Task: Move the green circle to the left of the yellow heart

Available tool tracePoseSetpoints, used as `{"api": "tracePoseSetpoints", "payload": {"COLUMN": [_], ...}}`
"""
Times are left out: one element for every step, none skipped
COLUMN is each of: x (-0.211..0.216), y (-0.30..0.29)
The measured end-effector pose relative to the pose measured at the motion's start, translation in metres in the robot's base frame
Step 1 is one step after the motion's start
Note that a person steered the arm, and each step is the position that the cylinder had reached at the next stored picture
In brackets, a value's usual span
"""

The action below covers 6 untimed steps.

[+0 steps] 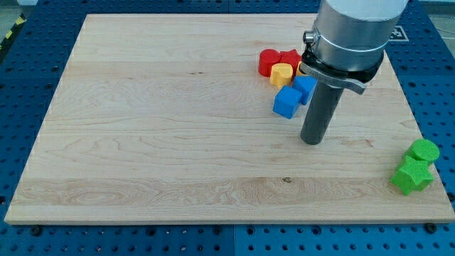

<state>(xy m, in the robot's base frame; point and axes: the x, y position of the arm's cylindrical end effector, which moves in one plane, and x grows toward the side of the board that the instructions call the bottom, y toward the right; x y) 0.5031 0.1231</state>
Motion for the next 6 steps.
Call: {"api": "tracePoseSetpoints", "payload": {"x": [0.0, 0.001, -0.002, -0.019, -0.038, -0.045], "y": [-0.006, -0.02, -0.02, -0.02, -0.02, -0.02]}}
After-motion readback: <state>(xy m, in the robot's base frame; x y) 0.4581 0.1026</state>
